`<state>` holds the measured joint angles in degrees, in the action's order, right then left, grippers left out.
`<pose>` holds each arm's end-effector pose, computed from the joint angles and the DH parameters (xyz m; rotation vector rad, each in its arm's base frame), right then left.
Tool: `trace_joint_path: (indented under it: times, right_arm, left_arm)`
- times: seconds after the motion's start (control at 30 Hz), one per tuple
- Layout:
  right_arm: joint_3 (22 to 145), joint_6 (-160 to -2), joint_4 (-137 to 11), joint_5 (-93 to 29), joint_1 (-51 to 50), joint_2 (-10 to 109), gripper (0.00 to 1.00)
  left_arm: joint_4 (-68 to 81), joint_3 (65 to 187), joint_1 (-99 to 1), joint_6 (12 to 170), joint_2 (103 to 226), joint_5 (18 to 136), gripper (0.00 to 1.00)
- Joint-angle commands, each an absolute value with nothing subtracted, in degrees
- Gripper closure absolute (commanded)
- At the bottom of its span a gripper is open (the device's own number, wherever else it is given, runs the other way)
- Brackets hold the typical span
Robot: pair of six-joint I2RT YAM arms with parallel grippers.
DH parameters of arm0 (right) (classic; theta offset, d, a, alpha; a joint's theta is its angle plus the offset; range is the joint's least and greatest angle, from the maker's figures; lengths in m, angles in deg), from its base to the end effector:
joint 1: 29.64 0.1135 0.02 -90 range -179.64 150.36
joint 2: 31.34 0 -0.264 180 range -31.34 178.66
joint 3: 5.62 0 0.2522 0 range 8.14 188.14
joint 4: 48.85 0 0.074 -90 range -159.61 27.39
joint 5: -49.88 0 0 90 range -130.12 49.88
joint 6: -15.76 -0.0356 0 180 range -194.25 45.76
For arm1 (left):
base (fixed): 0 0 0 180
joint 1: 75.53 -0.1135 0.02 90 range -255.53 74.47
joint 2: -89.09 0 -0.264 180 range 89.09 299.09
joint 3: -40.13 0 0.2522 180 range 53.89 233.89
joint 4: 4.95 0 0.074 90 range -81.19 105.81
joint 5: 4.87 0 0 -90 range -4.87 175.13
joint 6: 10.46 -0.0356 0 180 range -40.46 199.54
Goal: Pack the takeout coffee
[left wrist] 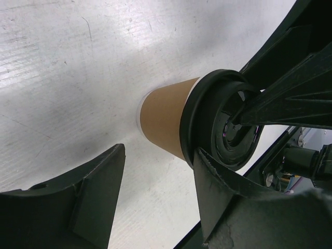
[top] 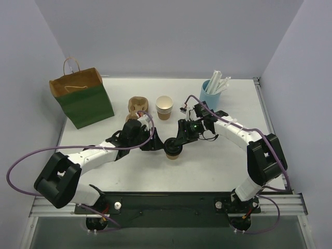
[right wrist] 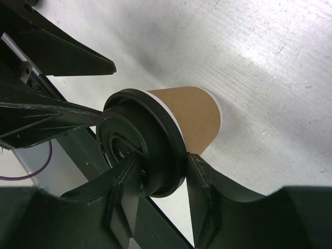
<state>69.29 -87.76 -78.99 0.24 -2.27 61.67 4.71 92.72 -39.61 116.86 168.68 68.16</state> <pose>0.2922 0.1772 0.2233 -0.6365 2.3910 1.1703 0.2236 -0.1748 0.1941 0.1488 2.3746 -0.9950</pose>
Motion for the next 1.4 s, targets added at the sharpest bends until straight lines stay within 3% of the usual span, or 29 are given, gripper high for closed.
trace_joint_path:
  times: [0.0,0.23,0.47,0.73,0.87,1.17,1.27,1.37]
  right_arm:
    - [66.0,-88.9,-78.8,-4.8,-1.8,61.4,0.68]
    - [65.3,-93.7,-77.2,-5.3,-0.7,58.6,0.68]
    - [65.1,-96.0,-75.9,-6.1,0.7,58.2,0.67]
    - [64.1,-97.0,-75.4,-6.3,0.8,56.3,0.66]
    - [64.2,-97.8,-75.4,-5.3,0.2,54.4,0.62]
    - [65.2,-98.7,-75.7,-1.4,-3.1,50.3,0.51]
    - [64.4,-98.8,-75.7,-0.3,-4.5,48.6,0.50]
    - [62.7,-98.9,-75.7,0.1,-5.9,46.6,0.57]
  left_arm:
    - [7.4,92.1,-39.2,116.2,166.9,74.4,0.36]
    - [11.8,96.6,-39.2,118.0,158.9,75.9,0.28]
    - [4.3,96.6,-39.1,118.7,165.5,69.2,0.27]
    - [1.0,95.3,-38.3,118.2,170.2,68.8,0.35]
    - [2.1,95.1,-37.8,117.2,171.0,70.4,0.41]
    - [4.0,94.0,-36.7,116.2,171.6,73.6,0.43]
    - [4.3,93.6,-36.2,116.1,171.4,74.4,0.43]
    - [4.2,93.3,-36.0,116.3,170.9,74.8,0.43]
